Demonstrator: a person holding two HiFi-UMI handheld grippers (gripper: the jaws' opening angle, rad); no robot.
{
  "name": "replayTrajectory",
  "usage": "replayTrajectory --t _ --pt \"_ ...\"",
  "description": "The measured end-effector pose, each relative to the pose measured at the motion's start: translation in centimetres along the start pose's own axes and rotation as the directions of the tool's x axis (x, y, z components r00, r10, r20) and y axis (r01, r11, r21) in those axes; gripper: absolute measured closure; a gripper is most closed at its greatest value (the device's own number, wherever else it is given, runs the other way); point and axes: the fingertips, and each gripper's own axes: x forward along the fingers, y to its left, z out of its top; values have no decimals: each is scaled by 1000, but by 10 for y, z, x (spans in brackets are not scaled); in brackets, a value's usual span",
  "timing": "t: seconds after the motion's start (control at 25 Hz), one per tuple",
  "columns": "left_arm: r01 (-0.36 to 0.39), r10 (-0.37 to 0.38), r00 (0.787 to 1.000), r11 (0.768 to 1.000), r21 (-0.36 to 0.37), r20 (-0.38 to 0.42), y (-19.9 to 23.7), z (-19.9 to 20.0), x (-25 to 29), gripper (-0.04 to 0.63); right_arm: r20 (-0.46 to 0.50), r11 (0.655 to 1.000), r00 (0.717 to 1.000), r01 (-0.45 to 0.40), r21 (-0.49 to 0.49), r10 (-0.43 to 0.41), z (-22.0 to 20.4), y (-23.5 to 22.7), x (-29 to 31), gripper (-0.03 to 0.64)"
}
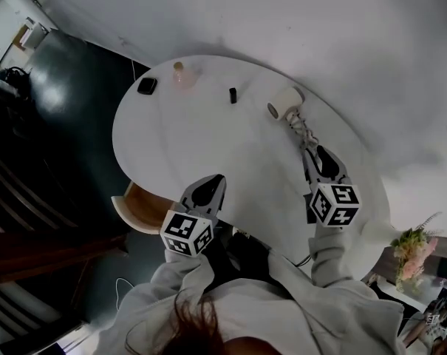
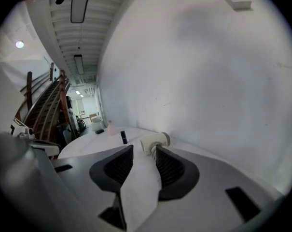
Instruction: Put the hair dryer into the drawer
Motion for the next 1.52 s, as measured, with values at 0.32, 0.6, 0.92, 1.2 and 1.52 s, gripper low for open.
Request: replayTrajectory --t 0.32,0.6,0.92,1.2,1.52 --pt "20 -20 999 1000 -7 -29 9 0 29 572 -134 991 989 -75 -112 60 -10 -18 58 263" --pt "9 -10 999 1000 -27 -52 23 -5 52 572 -232 990 971 -93 -110 65 -38 -37 99 232" --pt "-14 11 996 999 -41 -85 28 -10 63 572 -273 980 962 -67 -186 14 -52 -59 137 230" --pt "-30 26 995 999 -45 -95 37 -18 50 572 -378 953 926 -98 -287 -19 -86 -51 144 244" --pt "-30 25 994 998 -51 -102 34 -23 44 572 -400 959 916 -142 -247 32 -87 -44 143 338"
